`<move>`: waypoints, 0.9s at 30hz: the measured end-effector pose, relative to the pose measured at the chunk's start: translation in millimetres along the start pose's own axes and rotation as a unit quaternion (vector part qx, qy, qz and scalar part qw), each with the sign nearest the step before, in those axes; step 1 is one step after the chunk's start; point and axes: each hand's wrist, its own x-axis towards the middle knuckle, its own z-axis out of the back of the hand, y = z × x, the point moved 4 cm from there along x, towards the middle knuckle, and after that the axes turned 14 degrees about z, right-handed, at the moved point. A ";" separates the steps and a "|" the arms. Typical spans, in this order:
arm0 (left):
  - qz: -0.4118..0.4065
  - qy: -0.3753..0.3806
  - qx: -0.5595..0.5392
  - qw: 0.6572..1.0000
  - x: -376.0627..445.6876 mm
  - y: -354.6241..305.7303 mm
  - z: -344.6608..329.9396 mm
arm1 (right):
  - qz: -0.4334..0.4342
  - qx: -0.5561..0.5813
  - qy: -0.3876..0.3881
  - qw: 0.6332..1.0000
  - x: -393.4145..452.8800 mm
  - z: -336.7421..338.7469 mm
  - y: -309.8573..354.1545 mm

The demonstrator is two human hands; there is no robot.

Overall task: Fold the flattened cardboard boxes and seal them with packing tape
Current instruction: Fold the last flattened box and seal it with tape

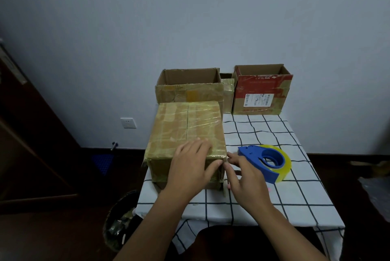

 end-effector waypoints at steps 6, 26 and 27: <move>0.000 -0.039 0.010 0.999 3.7 2.7 -5.0 | 0.049 -0.065 -0.009 0.997 -3.6 0.9 4.7; 0.046 0.028 -0.036 0.998 3.0 5.8 3.7 | 0.161 -0.189 -0.028 0.968 -1.2 -14.8 24.4; 0.047 0.029 -0.039 0.998 3.1 6.7 4.3 | 0.170 -0.164 -0.014 0.972 -0.9 -14.1 22.5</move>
